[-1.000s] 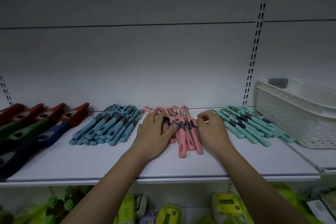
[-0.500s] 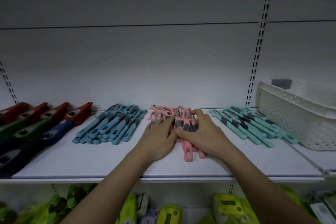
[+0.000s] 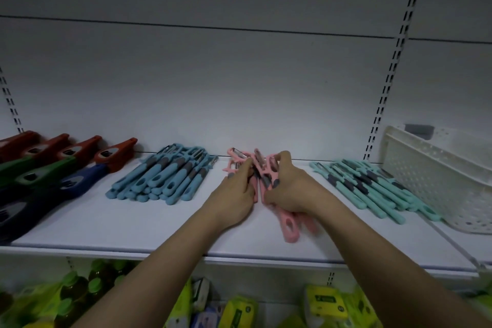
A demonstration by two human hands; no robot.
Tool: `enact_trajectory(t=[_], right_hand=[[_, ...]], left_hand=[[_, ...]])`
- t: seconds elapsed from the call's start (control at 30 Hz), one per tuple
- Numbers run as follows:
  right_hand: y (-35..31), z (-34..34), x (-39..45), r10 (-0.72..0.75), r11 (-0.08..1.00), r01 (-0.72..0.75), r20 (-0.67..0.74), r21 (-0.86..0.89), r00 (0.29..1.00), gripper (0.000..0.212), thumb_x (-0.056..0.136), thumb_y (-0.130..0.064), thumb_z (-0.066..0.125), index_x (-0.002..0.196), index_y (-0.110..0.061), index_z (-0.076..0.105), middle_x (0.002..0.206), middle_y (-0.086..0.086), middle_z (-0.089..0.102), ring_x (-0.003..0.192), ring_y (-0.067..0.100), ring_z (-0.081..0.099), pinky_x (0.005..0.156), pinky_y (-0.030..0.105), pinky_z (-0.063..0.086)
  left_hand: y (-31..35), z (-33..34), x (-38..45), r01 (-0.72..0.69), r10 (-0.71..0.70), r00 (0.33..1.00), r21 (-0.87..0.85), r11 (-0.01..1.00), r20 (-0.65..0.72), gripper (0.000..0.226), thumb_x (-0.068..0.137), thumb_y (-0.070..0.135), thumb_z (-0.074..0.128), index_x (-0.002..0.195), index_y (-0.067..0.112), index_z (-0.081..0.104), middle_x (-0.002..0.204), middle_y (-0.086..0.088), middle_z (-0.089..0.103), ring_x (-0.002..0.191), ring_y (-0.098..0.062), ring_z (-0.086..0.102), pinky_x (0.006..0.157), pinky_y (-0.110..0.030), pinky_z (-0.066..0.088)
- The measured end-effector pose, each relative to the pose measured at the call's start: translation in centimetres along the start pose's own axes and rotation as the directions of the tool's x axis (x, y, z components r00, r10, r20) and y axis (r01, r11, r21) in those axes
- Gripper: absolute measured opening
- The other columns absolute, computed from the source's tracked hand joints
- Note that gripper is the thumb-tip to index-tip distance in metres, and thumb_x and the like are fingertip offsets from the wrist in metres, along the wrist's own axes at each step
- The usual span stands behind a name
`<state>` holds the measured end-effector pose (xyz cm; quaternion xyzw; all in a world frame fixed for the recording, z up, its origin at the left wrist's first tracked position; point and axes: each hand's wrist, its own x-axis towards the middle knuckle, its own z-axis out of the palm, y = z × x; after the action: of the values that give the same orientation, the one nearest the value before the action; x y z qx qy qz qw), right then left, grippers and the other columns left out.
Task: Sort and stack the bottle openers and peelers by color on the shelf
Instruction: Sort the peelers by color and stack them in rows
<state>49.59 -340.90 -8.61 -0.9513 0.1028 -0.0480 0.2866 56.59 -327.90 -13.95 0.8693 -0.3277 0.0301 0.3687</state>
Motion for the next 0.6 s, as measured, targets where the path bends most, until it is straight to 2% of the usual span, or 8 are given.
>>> enact_trajectory(t=[0.1, 0.2, 0.27, 0.33, 0.37, 0.47, 0.53, 0.6], right_hand=[[0.5, -1.8, 0.0, -0.019, 0.997, 0.021, -0.028, 0.078, 0.999, 0.058, 0.088, -0.018, 0.065, 0.131, -0.017, 0.027, 0.093, 0.004, 0.059, 0.076, 0.021, 0.059, 0.062, 0.030, 0.044], [0.7, -3.8, 0.8, -0.065, 0.992, 0.076, -0.108, 0.098, 0.992, 0.059, 0.092, -0.021, 0.062, 0.137, -0.019, 0.023, 0.083, -0.002, 0.055, 0.066, 0.012, 0.053, 0.056, 0.027, 0.041], [0.5, -4.4, 1.8, -0.086, 0.983, 0.112, -0.170, 0.148, 0.982, 0.063, 0.093, -0.016, 0.061, 0.141, -0.022, 0.020, 0.084, -0.001, 0.057, 0.069, 0.016, 0.058, 0.061, 0.032, 0.049], [0.3, -4.4, 3.3, -0.125, 0.976, 0.159, -0.211, 0.151, 0.969, 0.067, 0.092, -0.012, 0.060, 0.142, -0.028, 0.018, 0.096, 0.004, 0.063, 0.076, 0.023, 0.064, 0.072, 0.041, 0.056], [0.2, -4.3, 4.1, -0.156, 0.974, 0.187, -0.215, 0.131, 0.964, 0.069, 0.092, -0.011, 0.060, 0.142, -0.030, 0.018, 0.103, 0.007, 0.065, 0.076, 0.023, 0.064, 0.070, 0.040, 0.056], [-0.1, -3.6, 6.0, -0.223, 0.975, 0.223, -0.066, -0.009, 0.972, 0.078, 0.092, -0.025, 0.066, 0.148, -0.028, 0.011, 0.120, 0.016, 0.063, 0.081, 0.023, 0.063, 0.071, 0.031, 0.047], [-0.1, -2.9, 6.6, -0.142, 0.980, 0.158, 0.126, -0.122, 0.982, 0.098, 0.088, -0.040, 0.070, 0.154, -0.026, -0.001, 0.139, 0.017, 0.053, 0.105, 0.030, 0.061, 0.086, 0.030, 0.043], [0.1, -2.1, 6.8, -0.072, 0.974, 0.117, 0.223, -0.194, 0.972, 0.110, 0.084, -0.044, 0.073, 0.155, -0.027, -0.010, 0.144, 0.013, 0.049, 0.109, 0.030, 0.059, 0.090, 0.030, 0.041]], left_hand=[[-0.3, 0.2, 0.3, 0.002, -0.002, 1.000, 0.025, 1.000, 0.000, 0.036, 0.098, 0.023, 0.035, 0.132, 0.037, 0.035, 0.121, 0.000, 0.061, 0.104, -0.026, 0.055, 0.092, -0.047, 0.047], [-0.5, 0.4, 0.5, 0.005, -0.005, 1.000, 0.065, 0.998, 0.000, 0.035, 0.101, 0.024, 0.033, 0.135, 0.032, 0.035, 0.124, -0.003, 0.059, 0.105, -0.026, 0.053, 0.091, -0.044, 0.046], [-0.6, 0.5, 0.5, -0.013, 0.014, 1.000, 0.074, 0.997, -0.014, 0.034, 0.101, 0.024, 0.033, 0.133, 0.032, 0.036, 0.124, -0.002, 0.058, 0.105, -0.026, 0.052, 0.091, -0.043, 0.045], [-0.8, 0.6, 0.6, -0.021, 0.023, 0.999, 0.074, 0.997, -0.022, 0.033, 0.100, 0.023, 0.033, 0.132, 0.032, 0.038, 0.122, 0.000, 0.058, 0.104, -0.024, 0.051, 0.090, -0.042, 0.045], [-0.9, 0.6, 0.6, -0.021, 0.022, 0.999, 0.074, 0.997, -0.023, 0.032, 0.100, 0.023, 0.034, 0.130, 0.033, 0.039, 0.120, 0.000, 0.057, 0.103, -0.023, 0.051, 0.090, -0.042, 0.045], [-1.3, 0.9, 0.8, -0.001, 0.002, 1.000, 0.061, 0.998, -0.028, 0.026, 0.099, 0.026, 0.035, 0.124, 0.033, 0.040, 0.114, -0.003, 0.056, 0.100, -0.024, 0.052, 0.090, -0.046, 0.046], [-1.4, 1.0, 0.9, 0.010, -0.009, 0.999, 0.056, 0.998, -0.031, 0.021, 0.098, 0.028, 0.036, 0.119, 0.029, 0.040, 0.115, -0.005, 0.056, 0.103, -0.025, 0.052, 0.090, -0.047, 0.046], [-1.5, 1.0, 0.9, 0.009, -0.007, 1.000, 0.056, 0.998, -0.031, 0.023, 0.097, 0.028, 0.037, 0.120, 0.027, 0.040, 0.119, -0.005, 0.057, 0.107, -0.025, 0.052, 0.092, -0.048, 0.046]])
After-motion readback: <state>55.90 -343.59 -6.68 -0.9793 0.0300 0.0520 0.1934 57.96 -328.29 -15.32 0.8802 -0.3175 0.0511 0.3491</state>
